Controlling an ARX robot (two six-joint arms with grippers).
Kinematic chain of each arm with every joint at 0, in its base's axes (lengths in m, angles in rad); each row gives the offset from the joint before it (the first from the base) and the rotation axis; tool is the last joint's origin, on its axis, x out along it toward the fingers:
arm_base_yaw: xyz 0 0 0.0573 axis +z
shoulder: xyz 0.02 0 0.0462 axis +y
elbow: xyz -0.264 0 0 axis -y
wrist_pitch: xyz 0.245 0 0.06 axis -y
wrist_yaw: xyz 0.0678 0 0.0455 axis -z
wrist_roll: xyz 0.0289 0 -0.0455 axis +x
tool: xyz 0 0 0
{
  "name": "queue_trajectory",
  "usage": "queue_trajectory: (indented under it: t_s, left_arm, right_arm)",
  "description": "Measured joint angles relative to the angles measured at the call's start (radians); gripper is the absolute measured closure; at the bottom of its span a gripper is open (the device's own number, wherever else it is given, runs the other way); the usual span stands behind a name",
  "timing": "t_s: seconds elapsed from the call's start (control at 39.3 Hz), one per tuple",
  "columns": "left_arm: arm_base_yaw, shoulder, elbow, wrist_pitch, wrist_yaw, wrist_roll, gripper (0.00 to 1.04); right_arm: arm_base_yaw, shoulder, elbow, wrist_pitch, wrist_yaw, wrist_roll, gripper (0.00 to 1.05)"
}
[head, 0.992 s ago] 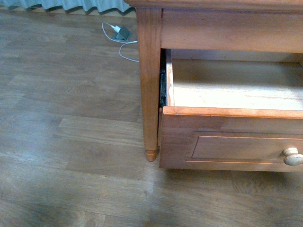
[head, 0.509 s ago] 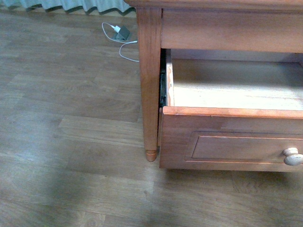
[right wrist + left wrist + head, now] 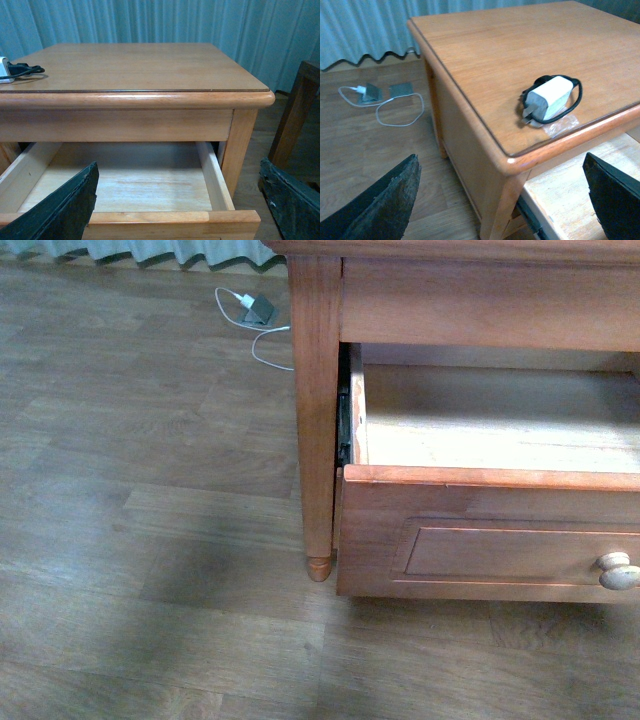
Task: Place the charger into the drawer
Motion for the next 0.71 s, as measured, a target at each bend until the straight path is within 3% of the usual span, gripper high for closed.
queue_trajectory:
  t_s: [0.25,0.56,0.71]
  left_arm:
    - [-0.043,0.254,0.253,-0.020,0.042,0.020,0.06]
    - [-0.084,0.417,0.409,-0.036,0.159,0.058,0.06]
    - [-0.103,0.475,0.467,-0.068,0.161,0.093,0.06]
  right_arm:
    - [0.000,0.000,0.000,0.000,0.000,0.000,0.09]
    - [0.000,0.000,0.000,0.000,0.000,0.000,0.09]
    - [0.000,0.000,0.000,0.000,0.000,0.000,0.09]
